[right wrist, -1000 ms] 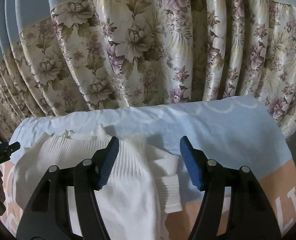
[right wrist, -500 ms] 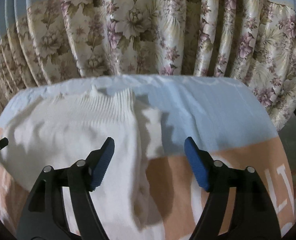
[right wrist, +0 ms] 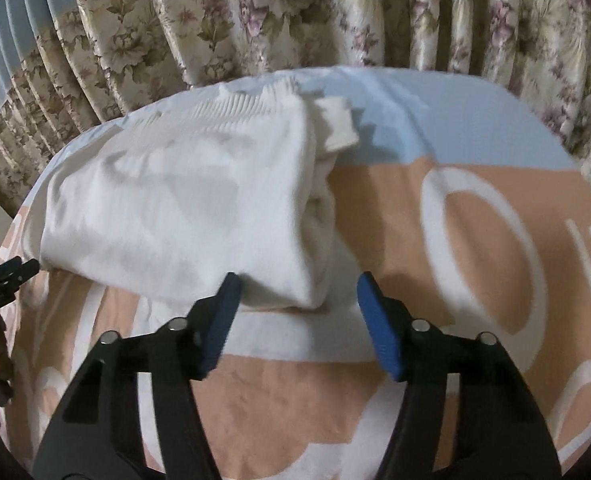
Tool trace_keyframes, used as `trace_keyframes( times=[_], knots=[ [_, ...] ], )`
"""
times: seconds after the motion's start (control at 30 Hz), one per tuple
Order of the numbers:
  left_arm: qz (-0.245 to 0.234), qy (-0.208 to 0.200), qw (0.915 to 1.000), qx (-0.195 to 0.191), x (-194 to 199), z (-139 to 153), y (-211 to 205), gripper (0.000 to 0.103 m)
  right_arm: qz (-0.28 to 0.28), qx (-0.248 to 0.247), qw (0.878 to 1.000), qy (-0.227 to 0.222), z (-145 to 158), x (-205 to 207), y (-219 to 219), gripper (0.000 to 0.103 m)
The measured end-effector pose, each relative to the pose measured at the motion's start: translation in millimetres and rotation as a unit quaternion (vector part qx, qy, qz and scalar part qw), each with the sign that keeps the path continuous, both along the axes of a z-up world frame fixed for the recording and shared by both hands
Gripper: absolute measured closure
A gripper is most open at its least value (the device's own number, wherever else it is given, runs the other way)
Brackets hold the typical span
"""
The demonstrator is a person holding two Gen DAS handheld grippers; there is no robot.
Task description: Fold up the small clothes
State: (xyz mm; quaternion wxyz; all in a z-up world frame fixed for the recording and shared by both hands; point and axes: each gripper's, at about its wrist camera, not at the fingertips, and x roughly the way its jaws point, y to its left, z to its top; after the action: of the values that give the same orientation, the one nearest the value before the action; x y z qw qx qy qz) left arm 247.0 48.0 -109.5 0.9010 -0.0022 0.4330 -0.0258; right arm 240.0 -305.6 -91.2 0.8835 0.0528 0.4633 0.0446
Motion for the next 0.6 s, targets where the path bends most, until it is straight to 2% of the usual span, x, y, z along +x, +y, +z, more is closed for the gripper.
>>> trace_keyframes(
  times=[0.07,0.13,0.2,0.23,0.33,0.43,0.6],
  knots=[
    [-0.007,-0.003,1.0000,-0.002,3.2,-0.3,-2.2,0.010,0.004,0.002,1.000,0.006,-5.3,2.1,2.0,0.051],
    [-0.017,-0.010,0.9998,-0.005,6.6,2.8,-4.9,0.011,0.006,0.002,1.000,0.002,-4.8,2.7,2.7,0.061],
    [-0.024,-0.010,0.9997,0.001,8.4,4.1,-7.4,0.033,0.005,0.011,1.000,0.000,-3.5,3.3,0.3,0.080],
    [-0.028,-0.003,0.9996,0.004,10.3,2.4,-9.3,0.051,0.006,0.012,1.000,0.000,-3.4,3.2,0.1,0.082],
    [-0.032,-0.004,0.9994,0.015,9.8,2.7,-10.7,0.074,0.009,0.004,1.000,-0.008,-1.3,1.3,1.9,0.085],
    [-0.036,-0.007,0.9990,0.024,6.6,5.6,-11.0,0.080,0.004,-0.002,1.000,-0.018,2.0,-2.2,-1.6,0.086],
    [-0.039,-0.011,0.9989,0.024,-3.2,14.0,-5.4,0.081,0.013,-0.021,0.999,-0.031,12.6,-12.2,-3.6,0.087]
  ],
)
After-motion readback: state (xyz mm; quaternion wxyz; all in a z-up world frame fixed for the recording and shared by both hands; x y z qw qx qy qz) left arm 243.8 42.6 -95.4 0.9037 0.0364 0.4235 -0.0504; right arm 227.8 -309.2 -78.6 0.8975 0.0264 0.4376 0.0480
